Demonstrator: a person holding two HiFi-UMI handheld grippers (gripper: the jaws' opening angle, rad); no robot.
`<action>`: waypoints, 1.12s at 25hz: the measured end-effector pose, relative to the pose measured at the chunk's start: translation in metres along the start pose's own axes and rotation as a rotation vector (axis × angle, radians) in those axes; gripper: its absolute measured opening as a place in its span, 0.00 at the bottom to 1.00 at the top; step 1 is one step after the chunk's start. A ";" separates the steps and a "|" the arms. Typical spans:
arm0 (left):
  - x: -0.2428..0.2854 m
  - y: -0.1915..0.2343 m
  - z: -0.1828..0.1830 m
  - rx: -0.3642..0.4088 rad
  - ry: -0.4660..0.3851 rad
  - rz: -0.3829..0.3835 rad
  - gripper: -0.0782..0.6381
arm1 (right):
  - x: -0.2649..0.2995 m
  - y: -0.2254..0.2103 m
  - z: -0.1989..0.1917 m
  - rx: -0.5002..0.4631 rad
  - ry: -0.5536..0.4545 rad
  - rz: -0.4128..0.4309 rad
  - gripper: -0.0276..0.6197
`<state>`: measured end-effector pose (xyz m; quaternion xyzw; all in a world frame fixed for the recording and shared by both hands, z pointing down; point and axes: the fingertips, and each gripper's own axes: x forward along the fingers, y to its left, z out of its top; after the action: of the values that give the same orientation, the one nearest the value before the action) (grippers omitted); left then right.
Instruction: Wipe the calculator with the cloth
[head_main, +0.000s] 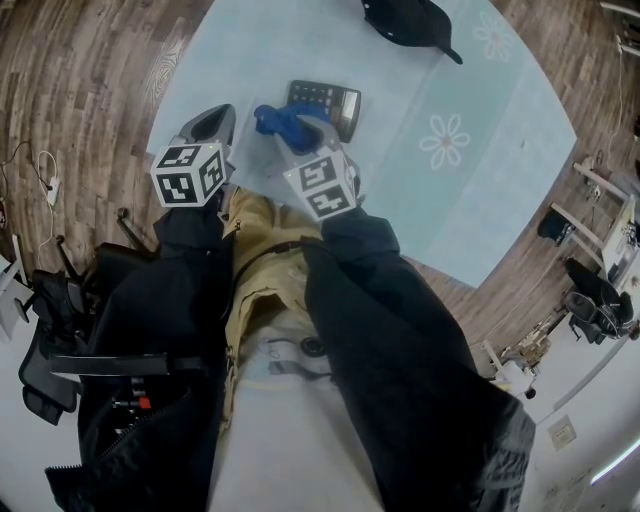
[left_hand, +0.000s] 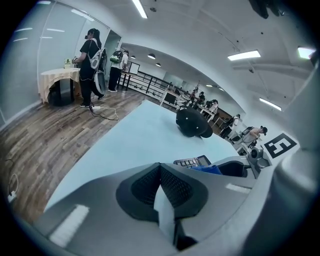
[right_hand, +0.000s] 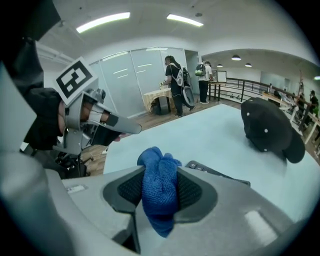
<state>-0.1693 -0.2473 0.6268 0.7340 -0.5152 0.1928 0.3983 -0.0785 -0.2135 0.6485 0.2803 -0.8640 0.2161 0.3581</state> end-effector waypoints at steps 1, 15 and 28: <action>-0.001 0.001 0.000 -0.001 -0.001 0.001 0.11 | -0.005 0.000 0.004 0.021 -0.015 0.005 0.27; -0.003 0.000 -0.006 -0.002 0.009 -0.005 0.11 | -0.050 -0.124 0.048 0.059 -0.124 -0.274 0.28; -0.004 0.001 -0.016 -0.019 0.018 -0.005 0.11 | 0.018 -0.048 -0.001 -0.053 0.056 -0.143 0.27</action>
<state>-0.1702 -0.2326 0.6339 0.7298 -0.5114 0.1935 0.4104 -0.0585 -0.2548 0.6707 0.3254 -0.8368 0.1747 0.4043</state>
